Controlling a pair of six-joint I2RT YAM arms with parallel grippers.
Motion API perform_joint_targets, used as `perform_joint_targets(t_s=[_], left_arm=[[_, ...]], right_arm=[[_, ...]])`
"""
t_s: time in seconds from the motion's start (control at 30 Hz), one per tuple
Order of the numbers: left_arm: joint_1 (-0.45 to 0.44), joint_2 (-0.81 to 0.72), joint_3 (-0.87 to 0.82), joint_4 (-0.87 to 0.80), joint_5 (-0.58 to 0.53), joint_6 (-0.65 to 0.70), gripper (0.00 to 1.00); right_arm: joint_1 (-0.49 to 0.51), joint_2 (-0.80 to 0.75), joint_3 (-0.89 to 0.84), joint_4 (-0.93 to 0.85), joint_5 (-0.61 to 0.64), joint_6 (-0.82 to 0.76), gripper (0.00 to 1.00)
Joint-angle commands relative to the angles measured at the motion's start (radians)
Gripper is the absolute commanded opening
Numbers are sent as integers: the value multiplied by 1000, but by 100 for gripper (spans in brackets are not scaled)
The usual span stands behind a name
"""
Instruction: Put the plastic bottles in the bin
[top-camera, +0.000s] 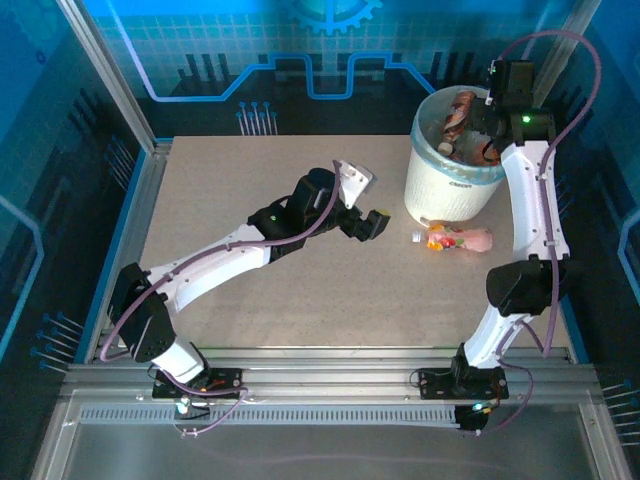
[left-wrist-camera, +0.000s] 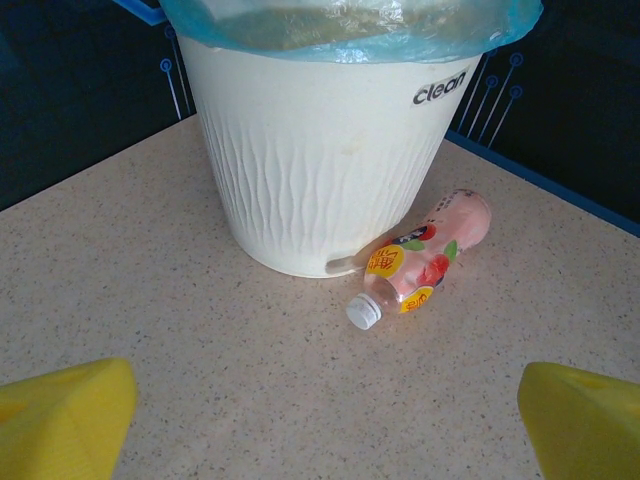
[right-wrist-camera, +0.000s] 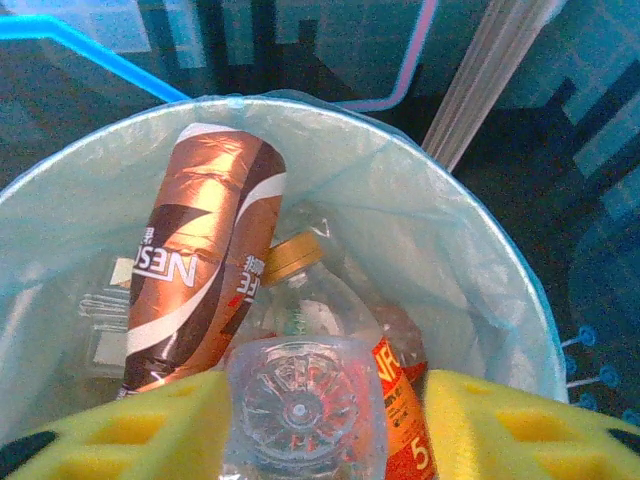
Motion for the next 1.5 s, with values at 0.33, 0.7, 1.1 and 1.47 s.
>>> perform_joint_targets(t_s=[0.33,0.7,1.1,1.47], left_arm=[[12,-7,-34,2,8,-25,99],[14,-2,-17,2,22,-37,99],[14,-48,-56,-25,13,-51,99],[14,-60,-59,-35,51,-75,99]], right_arm=[[-31,26,-222,15,-77,17,30],[-54,72,-86,-58,-138,12,34],[-81,68,-202,-49,-189,49,37],[-71,-53,107,-158,-249,100,70]])
